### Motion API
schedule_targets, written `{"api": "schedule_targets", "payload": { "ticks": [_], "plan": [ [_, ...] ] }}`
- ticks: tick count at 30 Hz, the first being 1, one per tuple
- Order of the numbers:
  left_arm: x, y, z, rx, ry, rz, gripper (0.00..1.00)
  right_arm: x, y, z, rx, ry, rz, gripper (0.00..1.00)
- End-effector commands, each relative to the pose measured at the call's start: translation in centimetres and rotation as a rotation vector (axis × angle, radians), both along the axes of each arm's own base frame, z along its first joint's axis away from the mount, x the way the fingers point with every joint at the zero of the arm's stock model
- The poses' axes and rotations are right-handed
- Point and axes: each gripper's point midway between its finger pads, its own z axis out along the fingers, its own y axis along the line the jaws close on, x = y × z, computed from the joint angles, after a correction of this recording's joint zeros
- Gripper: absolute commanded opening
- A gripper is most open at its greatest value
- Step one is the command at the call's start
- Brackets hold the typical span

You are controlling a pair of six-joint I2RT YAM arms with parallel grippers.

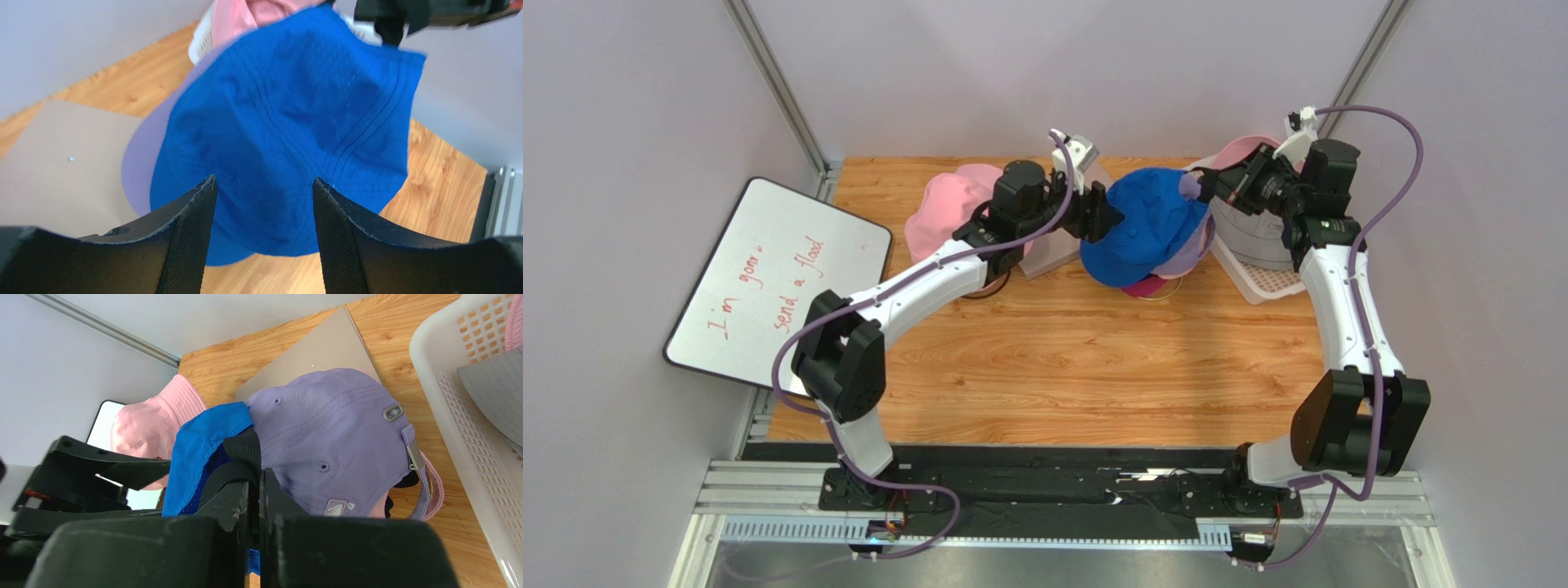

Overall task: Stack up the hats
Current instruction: Stack the hat on the hat.

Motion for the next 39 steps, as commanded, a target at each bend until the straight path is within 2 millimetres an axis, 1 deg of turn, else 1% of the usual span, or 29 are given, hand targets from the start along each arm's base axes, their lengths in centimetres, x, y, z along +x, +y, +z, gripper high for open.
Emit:
{"api": "schedule_targets", "payload": {
  "ticks": [1, 3, 7, 10, 15, 16, 17, 19, 20, 22, 23, 25, 26, 28, 29, 32, 34, 35, 36, 39],
  "plan": [
    [-0.2, -0.6, 0.6, -0.011, 0.020, -0.040, 0.65, 0.3, -0.1, 1.8, 0.001, -0.062, 0.006, 0.00],
    [0.3, -0.6, 0.4, -0.004, 0.026, -0.026, 0.65, 0.3, 0.0, 1.8, 0.004, -0.059, 0.010, 0.00],
    [0.3, -0.9, -0.1, 0.000, 0.042, -0.041, 0.64, 0.3, 0.0, 1.7, 0.002, -0.059, 0.011, 0.00],
    [0.8, -1.0, -0.7, 0.015, 0.052, -0.029, 0.62, 0.2, 0.0, 1.5, 0.002, -0.056, 0.014, 0.00],
    [1.2, -1.5, -0.8, 0.012, 0.052, -0.041, 0.55, 0.1, 0.0, 1.5, 0.003, -0.056, 0.015, 0.00],
    [1.2, -1.7, -0.8, 0.011, 0.056, -0.045, 0.52, 0.1, 0.1, 1.4, 0.004, -0.053, 0.017, 0.00],
    [1.2, -1.8, -0.8, 0.011, 0.056, -0.050, 0.46, 0.1, 0.1, 1.4, 0.003, -0.054, 0.015, 0.00],
    [1.5, -2.0, -1.0, 0.014, 0.060, -0.048, 0.43, 0.0, 0.1, 1.4, 0.003, -0.054, 0.017, 0.00],
    [1.5, -2.1, -0.8, 0.010, 0.059, -0.048, 0.35, 0.0, 0.1, 1.5, 0.003, -0.056, 0.017, 0.00],
    [1.6, -2.3, -0.8, 0.006, 0.061, -0.053, 0.28, -0.1, 0.1, 1.6, 0.002, -0.056, 0.017, 0.00],
    [1.6, -2.4, -0.8, 0.004, 0.061, -0.058, 0.18, -0.2, 0.1, 1.6, 0.000, -0.059, 0.017, 0.00],
    [1.5, -2.5, -0.5, -0.009, 0.062, -0.061, 0.06, -0.2, 0.1, 1.5, -0.008, -0.057, 0.018, 0.00],
    [1.4, -2.3, 0.0, -0.016, 0.054, -0.058, 0.00, -0.3, 0.0, 1.5, -0.015, -0.057, 0.014, 0.00],
    [1.7, -2.0, 0.7, -0.022, 0.041, -0.036, 0.00, -0.6, -0.2, 1.5, -0.034, -0.054, 0.006, 0.00],
    [1.8, -1.9, 1.5, -0.028, 0.030, -0.027, 0.00, -0.6, -0.4, 1.5, -0.041, -0.054, -0.004, 0.00],
    [2.6, -1.4, 2.4, -0.032, 0.026, -0.001, 0.00, -1.0, -0.6, 1.8, -0.050, -0.050, -0.015, 0.00],
    [3.5, -0.9, 2.6, -0.040, 0.046, 0.022, 0.00, -1.2, -1.0, 1.7, -0.053, -0.037, -0.033, 0.00],
    [4.1, -0.9, 2.7, -0.044, 0.046, 0.026, 0.00, -1.2, -1.2, 1.3, -0.056, -0.017, -0.050, 0.00],
    [4.6, -0.6, 2.5, -0.040, 0.059, 0.037, 0.00, -1.2, -1.4, 1.0, -0.058, -0.005, -0.059, 0.00],
    [5.9, -0.9, 2.6, -0.039, 0.063, 0.034, 0.00, -1.3, -2.1, 0.0, -0.064, 0.024, -0.092, 0.00]
  ]
}}
